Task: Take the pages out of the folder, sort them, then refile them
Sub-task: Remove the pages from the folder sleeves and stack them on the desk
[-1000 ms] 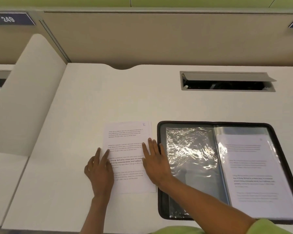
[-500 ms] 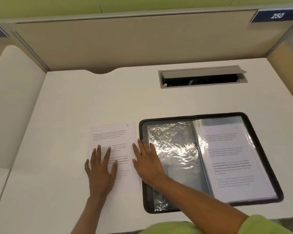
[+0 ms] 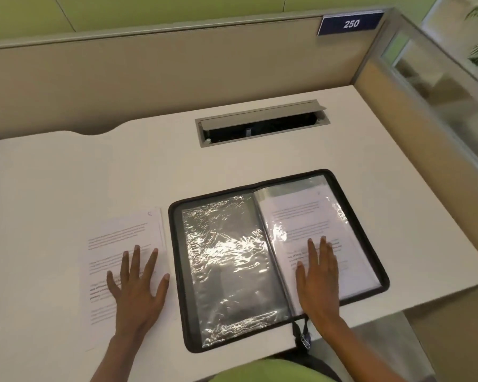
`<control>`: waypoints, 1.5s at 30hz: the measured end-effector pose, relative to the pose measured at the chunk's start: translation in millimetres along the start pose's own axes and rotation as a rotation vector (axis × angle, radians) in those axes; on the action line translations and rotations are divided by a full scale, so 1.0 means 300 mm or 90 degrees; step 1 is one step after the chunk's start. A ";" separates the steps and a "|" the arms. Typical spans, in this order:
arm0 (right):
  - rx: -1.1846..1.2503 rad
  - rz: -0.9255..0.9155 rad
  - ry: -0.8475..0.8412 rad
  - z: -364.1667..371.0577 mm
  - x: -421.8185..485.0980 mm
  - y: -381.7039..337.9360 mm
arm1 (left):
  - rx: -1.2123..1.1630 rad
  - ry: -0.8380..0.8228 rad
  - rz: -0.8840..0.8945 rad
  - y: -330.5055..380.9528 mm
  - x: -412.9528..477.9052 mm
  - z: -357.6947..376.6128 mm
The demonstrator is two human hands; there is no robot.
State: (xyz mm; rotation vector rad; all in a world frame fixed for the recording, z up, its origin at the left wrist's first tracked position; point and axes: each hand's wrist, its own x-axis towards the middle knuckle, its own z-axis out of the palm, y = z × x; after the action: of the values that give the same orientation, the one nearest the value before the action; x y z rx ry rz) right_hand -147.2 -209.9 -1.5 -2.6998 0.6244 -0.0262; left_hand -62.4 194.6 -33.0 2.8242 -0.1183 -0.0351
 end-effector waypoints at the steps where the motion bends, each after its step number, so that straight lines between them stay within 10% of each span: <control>1: -0.004 0.035 0.010 -0.012 -0.008 0.061 | -0.018 0.009 0.024 0.070 0.011 -0.008; 10: -0.090 0.162 -0.032 0.002 -0.099 0.273 | -0.037 -0.170 0.347 0.924 0.016 0.238; 18: -0.066 0.098 -0.011 0.013 -0.098 0.263 | 0.020 -0.192 0.409 1.030 -0.004 0.347; 21: -0.048 0.006 0.013 0.000 -0.095 0.227 | -0.166 -0.221 0.327 1.035 0.018 0.252; 29: 0.011 -0.337 0.003 -0.022 -0.161 0.014 | -0.808 -0.247 -0.338 0.921 0.228 -0.097; 37: -0.047 -0.621 -0.154 0.009 -0.182 -0.140 | -0.627 -0.120 -0.353 0.584 0.257 -0.080; 45: 0.054 -0.361 -0.150 -0.023 -0.048 -0.094 | -0.337 -0.027 -0.269 0.450 0.203 -0.056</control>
State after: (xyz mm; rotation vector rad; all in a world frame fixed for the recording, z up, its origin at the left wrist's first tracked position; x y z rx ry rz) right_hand -149.1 -182.7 15.8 -2.6489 -0.2144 0.1129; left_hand -11.6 66.7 24.2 2.2718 0.4186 -0.1905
